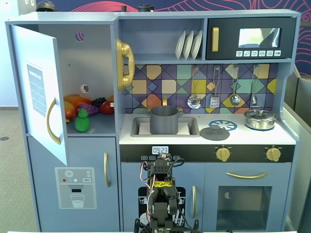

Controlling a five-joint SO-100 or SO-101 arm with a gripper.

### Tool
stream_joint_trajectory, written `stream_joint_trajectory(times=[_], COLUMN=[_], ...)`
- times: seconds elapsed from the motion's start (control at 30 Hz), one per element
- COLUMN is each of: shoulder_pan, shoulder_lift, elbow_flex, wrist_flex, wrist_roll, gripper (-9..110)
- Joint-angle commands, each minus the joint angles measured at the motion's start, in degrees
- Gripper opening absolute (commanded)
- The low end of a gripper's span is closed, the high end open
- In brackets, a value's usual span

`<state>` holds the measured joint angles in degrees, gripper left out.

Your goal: Pick up the green pineapple from the left cabinet and place it in the gray recipient

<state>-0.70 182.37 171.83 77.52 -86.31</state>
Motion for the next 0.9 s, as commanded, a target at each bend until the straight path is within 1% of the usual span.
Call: stream_joint_trajectory(times=[0.0, 0.23, 0.3, 0.4, 0.43, 0.47, 0.53, 0.6, 0.63, 0.67, 0.73, 0.8, 0.83, 0.87], shoulder_pan=[5.19, 5.19, 4.48, 0.44, -2.99, -7.82, -20.57, -32.70, -37.71, -41.66, -47.72, -52.12, -53.79, -54.40], shoulder_lift=[-0.26, -0.26, -0.26, -1.14, -3.43, -6.33, -11.69, -14.24, -14.85, -15.29, -14.50, -12.57, -12.30, -12.83], elbow_flex=[0.18, 0.18, 0.18, -1.85, -4.04, -7.47, -16.96, -27.16, -31.29, -33.93, -35.33, -33.49, -33.22, -34.01], wrist_flex=[10.20, 10.20, 10.02, 5.01, 2.37, 0.53, -1.67, -4.04, -7.03, -11.51, -24.70, -39.20, -43.68, -45.35], wrist_roll=[-2.11, -2.20, -3.78, -5.36, -5.71, -3.60, 4.04, 7.38, 7.38, 5.27, -0.88, -0.62, -2.11, -2.72], gripper=[0, 0, 0, 0, 0, 0, 0, 0, 0, 0, 0, 0, 0, 0])
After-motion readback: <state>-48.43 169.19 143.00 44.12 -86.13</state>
